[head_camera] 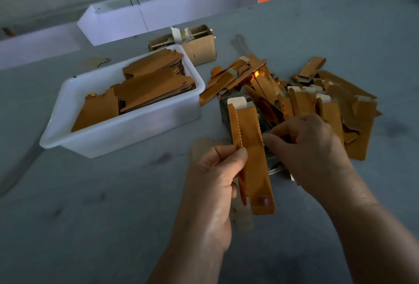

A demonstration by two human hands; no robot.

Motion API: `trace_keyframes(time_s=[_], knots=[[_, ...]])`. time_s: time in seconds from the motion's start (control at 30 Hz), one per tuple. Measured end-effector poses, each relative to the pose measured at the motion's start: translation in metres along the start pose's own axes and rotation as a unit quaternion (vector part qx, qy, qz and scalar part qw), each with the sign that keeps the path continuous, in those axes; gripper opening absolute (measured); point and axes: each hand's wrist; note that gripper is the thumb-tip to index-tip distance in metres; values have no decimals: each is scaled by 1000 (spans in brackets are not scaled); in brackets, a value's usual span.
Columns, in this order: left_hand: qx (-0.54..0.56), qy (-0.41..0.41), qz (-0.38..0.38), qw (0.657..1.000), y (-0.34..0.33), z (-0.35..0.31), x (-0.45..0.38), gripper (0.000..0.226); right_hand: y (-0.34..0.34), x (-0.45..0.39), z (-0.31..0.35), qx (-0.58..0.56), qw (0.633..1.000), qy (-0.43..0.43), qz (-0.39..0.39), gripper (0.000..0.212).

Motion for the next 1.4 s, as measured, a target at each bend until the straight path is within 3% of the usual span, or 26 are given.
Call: trace_keyframes(time_s=[0.13,0.27,0.37,0.43,0.6,0.93,1.2,1.4], knots=[[-7,7,2,1000,-4,5,-2,11,0,4,7,-1,1000,-21,21,17],[8,24,6,1000,-3,8,-4,12,1,3,9,-71,993,-50,75,33],[9,34,4,999,-3,10,-4,17,-1,1,7,-101,992,-33,68,13],[8,33,4,999,-3,11,-4,16,-6,1,4,-113,992,-21,42,11],[12,25,3,1000,-3,13,-4,16,-7,10,3,-321,945,-66,4,9],[18,24,17,999,-3,11,-5,18,-13,27,-11,-108,992,-10,-65,10],[-40,-14,72,997,-9,2,-7,9,-21,30,-14,-118,988,20,-100,8],[-110,-27,59,992,-10,2,-12,10,-22,31,-15,-103,987,48,-112,8]])
Point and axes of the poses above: each hand's wrist, its own x-axis away from the middle knuckle, its own y-axis out of the back of the hand, z = x × y, and after that the axes turned 4 degrees about -x, right-handed
